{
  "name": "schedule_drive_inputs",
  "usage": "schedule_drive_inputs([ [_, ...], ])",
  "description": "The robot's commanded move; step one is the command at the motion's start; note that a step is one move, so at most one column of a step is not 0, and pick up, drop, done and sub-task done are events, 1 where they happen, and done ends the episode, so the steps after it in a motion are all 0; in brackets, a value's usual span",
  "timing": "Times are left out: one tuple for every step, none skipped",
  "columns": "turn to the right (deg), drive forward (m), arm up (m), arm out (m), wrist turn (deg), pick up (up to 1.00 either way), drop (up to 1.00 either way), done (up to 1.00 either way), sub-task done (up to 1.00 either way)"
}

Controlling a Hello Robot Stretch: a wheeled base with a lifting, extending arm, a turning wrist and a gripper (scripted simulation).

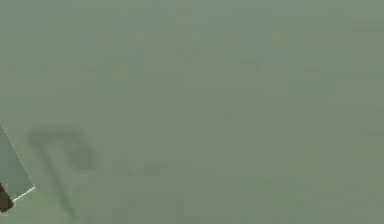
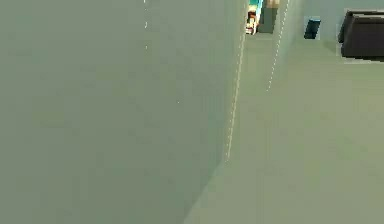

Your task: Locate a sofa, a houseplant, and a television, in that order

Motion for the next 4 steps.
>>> schedule_drive_inputs([
  [-45.0, 0.0, 0.0, 0.0, 0.0, 0.0, 0.0, 0.0, 0.0],
  [-45.0, 0.0, 0.0, 0.0, 0.0, 0.0, 0.0, 0.0, 0.0],
  [-45.0, 0.0, 0.0, 0.0, 0.0, 0.0, 0.0, 0.0, 0.0],
  [-12.0, 0.0, 0.0, 0.0, 0.0, 0.0, 0.0, 0.0, 0.0],
])
